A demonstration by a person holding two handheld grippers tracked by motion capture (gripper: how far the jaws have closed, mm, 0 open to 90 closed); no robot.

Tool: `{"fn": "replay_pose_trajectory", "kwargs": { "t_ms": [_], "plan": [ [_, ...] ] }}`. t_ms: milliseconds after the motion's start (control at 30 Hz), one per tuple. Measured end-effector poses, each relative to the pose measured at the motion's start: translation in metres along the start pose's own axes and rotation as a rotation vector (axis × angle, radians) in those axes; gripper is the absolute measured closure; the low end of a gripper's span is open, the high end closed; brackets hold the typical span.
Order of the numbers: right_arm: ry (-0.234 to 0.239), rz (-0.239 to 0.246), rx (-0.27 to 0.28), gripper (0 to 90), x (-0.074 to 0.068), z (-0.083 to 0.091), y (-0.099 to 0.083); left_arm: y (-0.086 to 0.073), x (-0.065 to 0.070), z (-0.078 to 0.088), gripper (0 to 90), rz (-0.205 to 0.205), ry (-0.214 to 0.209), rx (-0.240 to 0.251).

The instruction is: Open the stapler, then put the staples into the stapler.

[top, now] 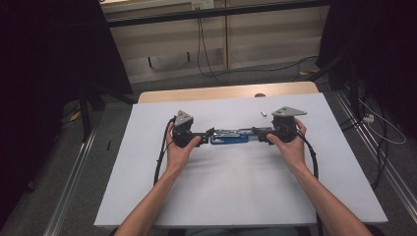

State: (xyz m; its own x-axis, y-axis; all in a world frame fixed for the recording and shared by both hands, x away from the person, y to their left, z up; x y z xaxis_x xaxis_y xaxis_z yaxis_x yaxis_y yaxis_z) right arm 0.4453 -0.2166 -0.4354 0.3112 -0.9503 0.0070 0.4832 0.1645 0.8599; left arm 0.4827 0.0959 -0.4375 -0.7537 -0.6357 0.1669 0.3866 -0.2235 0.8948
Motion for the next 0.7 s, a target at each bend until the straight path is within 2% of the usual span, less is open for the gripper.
{"fn": "replay_pose_trajectory", "kwargs": {
  "t_ms": [67,167,267,400,467,500,700],
  "plan": [
    [0.004,0.003,-0.001,4.6,-0.001,0.0,0.0,0.001,0.001,0.003,3.4,0.007,-0.001,0.009],
    [0.012,0.006,-0.008,4.7,-0.002,0.001,0.0,0.001,0.001,0.005,3.6,0.032,-0.043,0.023],
    [0.011,0.014,-0.005,4.9,-0.002,0.001,0.0,0.0,0.002,0.007,3.8,0.002,-0.021,0.009],
    [0.018,0.011,-0.001,5.5,-0.003,0.0,0.003,-0.002,0.003,0.009,3.8,-0.014,-0.023,0.0],
    [-0.009,0.004,-0.001,6.1,0.0,-0.001,0.004,-0.003,0.003,0.011,4.1,-0.02,-0.027,-0.004],
    [0.012,-0.008,-0.004,7.7,0.001,-0.004,0.005,-0.005,0.004,0.014,4.1,-0.021,-0.02,-0.006],
    [0.039,-0.008,-0.019,9.4,0.001,-0.01,0.009,-0.009,0.0,0.024,4.2,-0.025,-0.002,-0.012]
  ]
}}
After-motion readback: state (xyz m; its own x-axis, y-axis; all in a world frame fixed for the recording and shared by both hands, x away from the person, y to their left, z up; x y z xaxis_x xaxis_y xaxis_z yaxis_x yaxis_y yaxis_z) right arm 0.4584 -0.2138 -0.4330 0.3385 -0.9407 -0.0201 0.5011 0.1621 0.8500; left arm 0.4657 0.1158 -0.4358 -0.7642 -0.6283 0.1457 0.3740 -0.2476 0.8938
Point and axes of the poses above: each handheld gripper's, and its own axes: z roughly backward along the jaws, y roughly out of its top, x roughly to its right, the point moved 2 cm from there along -z, roughly forward along the jaws, and after that the axes turned 8 degrees about -y, right-handed, at the moved point
